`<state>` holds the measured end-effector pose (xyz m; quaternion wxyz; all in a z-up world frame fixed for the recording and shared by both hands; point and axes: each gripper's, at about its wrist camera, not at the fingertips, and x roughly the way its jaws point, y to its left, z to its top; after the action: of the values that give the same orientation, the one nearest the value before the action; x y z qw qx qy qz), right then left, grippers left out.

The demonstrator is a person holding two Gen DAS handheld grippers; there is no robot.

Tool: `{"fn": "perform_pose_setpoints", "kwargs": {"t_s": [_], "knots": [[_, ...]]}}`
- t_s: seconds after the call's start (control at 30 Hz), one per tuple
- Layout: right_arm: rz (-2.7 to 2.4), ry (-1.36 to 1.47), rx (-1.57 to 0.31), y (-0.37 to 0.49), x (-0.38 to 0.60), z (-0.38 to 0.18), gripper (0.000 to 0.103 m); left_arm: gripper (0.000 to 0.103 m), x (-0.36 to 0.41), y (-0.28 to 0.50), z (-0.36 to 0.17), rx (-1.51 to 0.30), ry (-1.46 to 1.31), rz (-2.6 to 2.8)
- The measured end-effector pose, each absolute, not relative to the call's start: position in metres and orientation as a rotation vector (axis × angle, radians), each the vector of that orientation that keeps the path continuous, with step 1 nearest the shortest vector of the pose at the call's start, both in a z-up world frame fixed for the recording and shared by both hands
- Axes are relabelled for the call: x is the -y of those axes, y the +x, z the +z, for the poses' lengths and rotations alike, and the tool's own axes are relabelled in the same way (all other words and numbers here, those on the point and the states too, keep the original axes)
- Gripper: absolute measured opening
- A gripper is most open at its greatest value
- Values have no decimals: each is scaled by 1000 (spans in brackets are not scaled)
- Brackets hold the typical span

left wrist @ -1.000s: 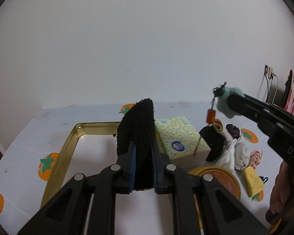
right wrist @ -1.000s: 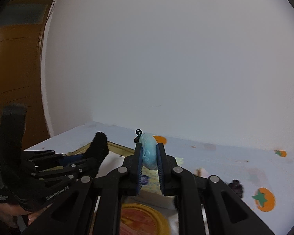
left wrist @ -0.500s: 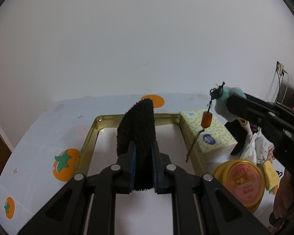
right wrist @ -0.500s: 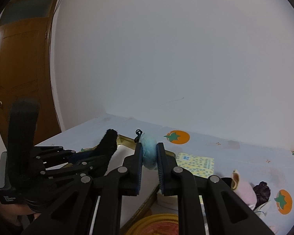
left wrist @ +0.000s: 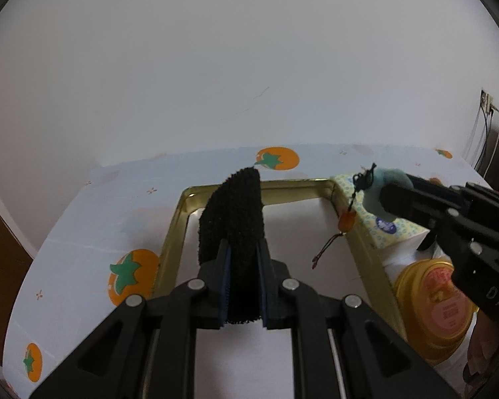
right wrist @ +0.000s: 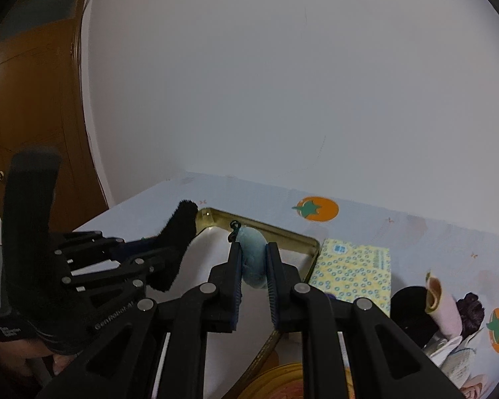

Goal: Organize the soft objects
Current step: 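Lower the black sock into the gold tray while right releases pom-pom there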

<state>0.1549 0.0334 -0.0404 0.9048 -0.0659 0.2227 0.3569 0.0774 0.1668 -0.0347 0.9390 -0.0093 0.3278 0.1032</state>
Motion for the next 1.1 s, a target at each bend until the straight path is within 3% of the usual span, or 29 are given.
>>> {"fn": "perform_pose_setpoints", "kwargs": {"t_s": [0.37, 0.83, 0.9, 0.93, 1.0, 1.1], "knots": [[715, -174, -644, 183, -58, -68, 16, 12, -182, 81, -46, -763, -35, 216], [710, -258, -688, 188, -79, -77, 16, 12, -192, 86, -56, -825, -62, 178], [712, -259, -689, 188, -78, -77, 16, 13, -192, 86, -55, -825, -57, 174], [714, -263, -694, 189, -79, -78, 17, 19, -191, 87, -56, -828, -52, 175], [716, -275, -704, 189, -82, -80, 24, 21, -189, 87, -55, -825, -44, 177], [704, -264, -682, 187, -80, -77, 57, 43, -188, 83, -51, -807, -37, 179]]}}
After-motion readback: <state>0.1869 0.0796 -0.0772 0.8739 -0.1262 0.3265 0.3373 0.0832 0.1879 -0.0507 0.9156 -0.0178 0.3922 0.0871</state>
